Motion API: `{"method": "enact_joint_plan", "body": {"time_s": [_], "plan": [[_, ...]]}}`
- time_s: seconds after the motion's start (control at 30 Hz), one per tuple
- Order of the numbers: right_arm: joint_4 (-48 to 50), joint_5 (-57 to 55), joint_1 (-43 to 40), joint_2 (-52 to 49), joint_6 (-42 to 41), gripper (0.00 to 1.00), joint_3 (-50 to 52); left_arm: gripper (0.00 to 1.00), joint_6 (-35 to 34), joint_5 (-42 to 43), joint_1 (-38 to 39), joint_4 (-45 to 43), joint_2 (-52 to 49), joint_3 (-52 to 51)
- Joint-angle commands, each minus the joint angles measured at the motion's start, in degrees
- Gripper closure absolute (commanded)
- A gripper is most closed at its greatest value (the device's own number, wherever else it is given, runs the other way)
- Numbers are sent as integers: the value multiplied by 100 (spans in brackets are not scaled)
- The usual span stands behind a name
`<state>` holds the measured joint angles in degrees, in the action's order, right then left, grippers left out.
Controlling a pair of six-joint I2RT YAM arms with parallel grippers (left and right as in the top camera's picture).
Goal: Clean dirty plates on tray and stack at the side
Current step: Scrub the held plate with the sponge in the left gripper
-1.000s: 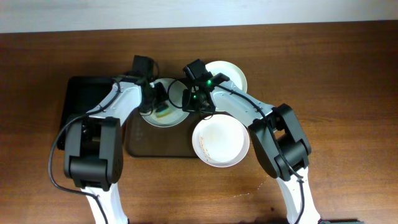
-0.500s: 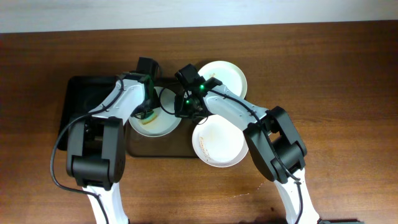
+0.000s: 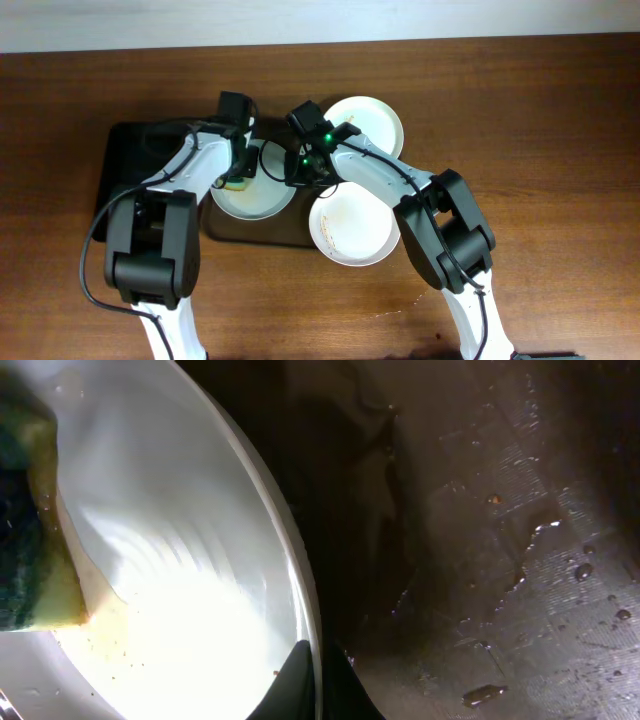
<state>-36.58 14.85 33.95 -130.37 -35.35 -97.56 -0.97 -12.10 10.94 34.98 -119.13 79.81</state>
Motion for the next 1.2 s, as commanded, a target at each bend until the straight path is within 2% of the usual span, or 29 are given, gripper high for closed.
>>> {"method": "enact_joint_plan", "body": {"time_s": [0.0,0.03,0.13,0.27,0.4,0.53,0.63,0.67,0.73,0.8,0.87,1.07,1.17], "plan": [[-109,-50,4,-127,57,95,52,99,-1246,-682,243,42,-717,-601],[-109,-50,4,-127,57,95,52,99,-1596,-938,345,50,-682,-601],[-111,-50,4,-127,57,95,52,99,-1941,-1003,494,127,-391,-601],[-109,-50,2,-127,59,95,52,99,-2074,-955,363,376,164,-605],[-109,-50,2,-127,59,96,52,99,-2072,-59,81,649,219,-750],[-101,-50,2,-127,59,96,52,99,-2017,229,-52,1047,219,-951],[-48,-50,2,-127,57,95,52,99,-1661,254,-26,1333,216,-968],[-50,-50,2,-127,59,95,52,99,-1346,389,-11,1394,216,-968],[-50,-50,2,-127,59,95,52,99,-684,984,-13,1624,216,-966],[-48,-52,2,-127,59,96,52,99,-492,1305,-13,1921,216,-966],[-48,-52,2,-127,59,95,52,99,-11,1845,-13,2192,216,-964],[-50,-50,4,-127,59,95,52,100,114,2057,-13,2369,216,-964],[-66,-50,4,-127,59,96,52,99,496,2542,-66,2459,216,-774]]}}
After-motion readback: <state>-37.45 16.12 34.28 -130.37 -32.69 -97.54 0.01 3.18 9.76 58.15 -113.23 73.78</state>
